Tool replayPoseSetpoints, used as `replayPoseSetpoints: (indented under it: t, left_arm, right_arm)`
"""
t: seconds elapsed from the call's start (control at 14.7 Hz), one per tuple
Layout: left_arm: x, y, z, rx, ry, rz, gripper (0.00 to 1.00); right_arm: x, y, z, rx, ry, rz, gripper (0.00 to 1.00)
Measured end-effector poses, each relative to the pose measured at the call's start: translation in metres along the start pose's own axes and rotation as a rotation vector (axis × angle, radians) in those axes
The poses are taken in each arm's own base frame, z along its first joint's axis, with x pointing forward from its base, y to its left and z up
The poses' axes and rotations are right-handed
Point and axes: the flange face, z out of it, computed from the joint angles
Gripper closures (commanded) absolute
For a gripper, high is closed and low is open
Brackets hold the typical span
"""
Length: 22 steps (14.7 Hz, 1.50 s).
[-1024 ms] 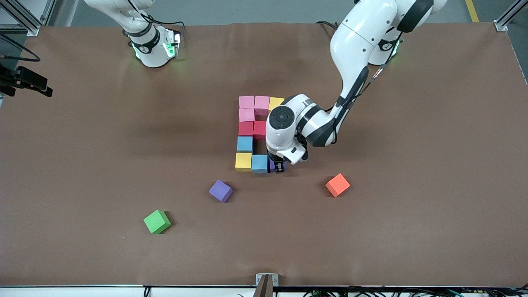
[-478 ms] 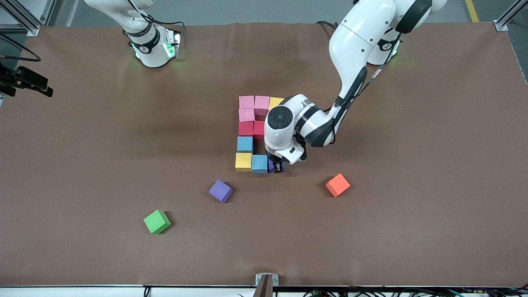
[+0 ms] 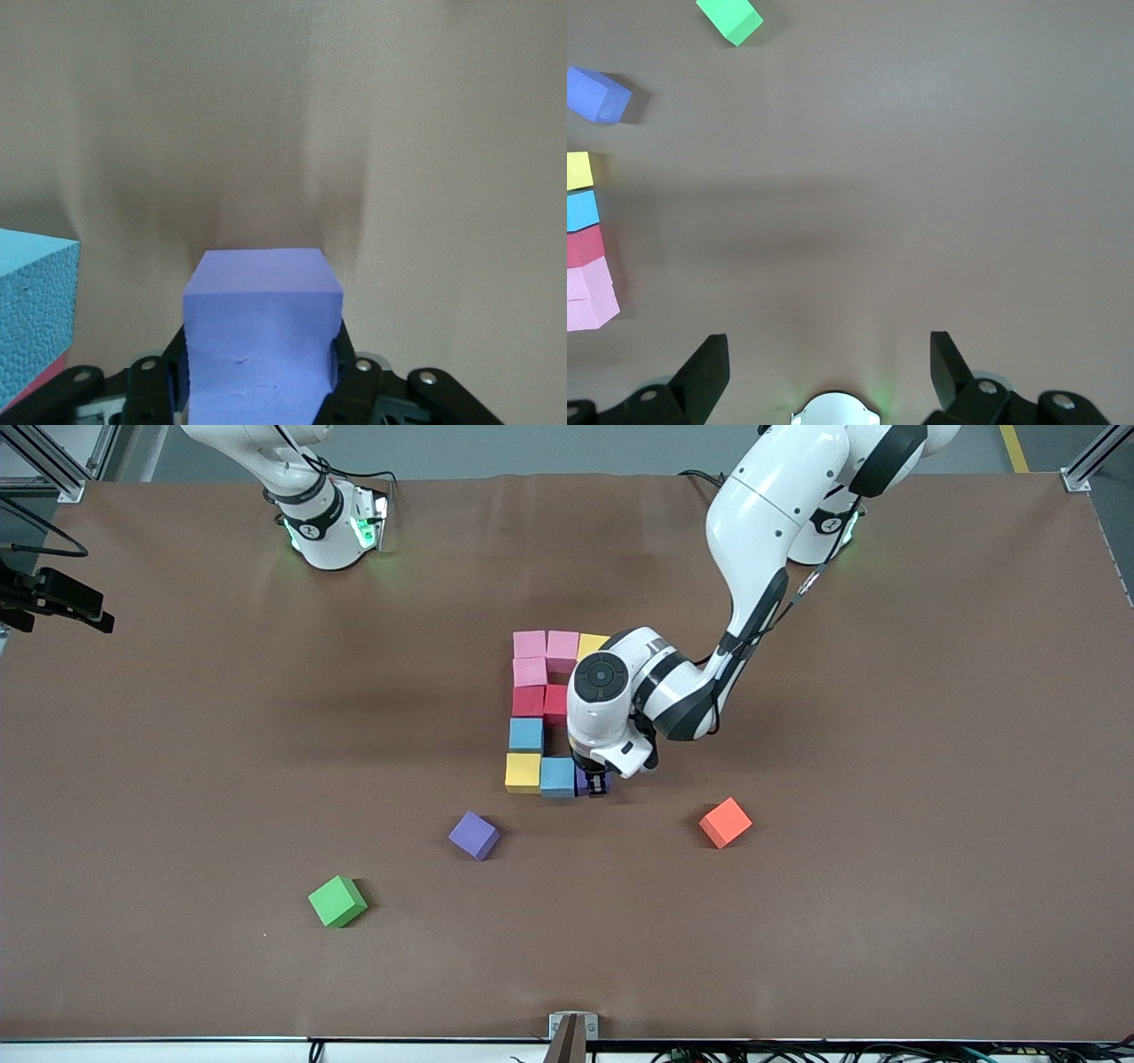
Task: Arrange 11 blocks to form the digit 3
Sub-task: 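Carry the purple cube beside the yellow cube with the left gripper, then release the purple cube and raise the left gripper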
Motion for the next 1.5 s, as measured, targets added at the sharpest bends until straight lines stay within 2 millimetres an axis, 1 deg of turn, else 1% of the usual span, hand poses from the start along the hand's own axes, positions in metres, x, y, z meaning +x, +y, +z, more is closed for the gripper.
replayPoseSetpoints:
  t: [0.68,0.75,0.82,0.89,0.96,1.02,1.3,1.36,1.5]
  left_arm:
    - [-0.004,-0.001,0.0,-0.017,-0.012,0.011,0.71]
    - [-0.004,-0.001,0.001,-0.019,-0.014,0.012,0.64]
    - [-0.004,-0.001,0.001,-0.02,-0.015,0.013,0.4]
    - [-0.004,-0.001,0.001,-0.021,-0.015,0.015,0.19]
    - [-0.004,-0.001,0.001,-0.023,-0.014,0.018,0.05]
    - [-0.005,-0.001,0.001,-0.027,-0.012,0.023,0.0]
    - [-0.004,0.0,0.014,-0.04,-0.016,0.038,0.0]
    - [-0.004,0.001,0.012,-0.044,-0.019,0.049,0.0]
    - [-0.006,0.007,0.003,-0.057,-0.029,0.069,0.0]
  right_arm:
    - [0.002,-0.002,-0.002,0.0,0.017,-0.004,0.0]
    - [0.002,-0.002,-0.002,0.001,0.018,-0.004,0.0]
    - [0.002,-0.002,-0.002,0.002,0.018,-0.004,0.0]
    - [0.002,-0.002,-0.002,0.002,0.017,-0.005,0.0]
    - [0.002,-0.002,-0.001,0.003,0.016,-0.005,0.0]
    - [0.002,-0.002,-0.001,0.003,0.016,-0.005,0.0]
    - [0.0,-0.004,0.0,0.004,0.0,-0.011,0.0]
    - [-0.001,-0.006,-0.001,0.004,-0.004,-0.017,0.0]
    - [-0.005,-0.009,-0.007,0.003,0.002,-0.031,0.0]
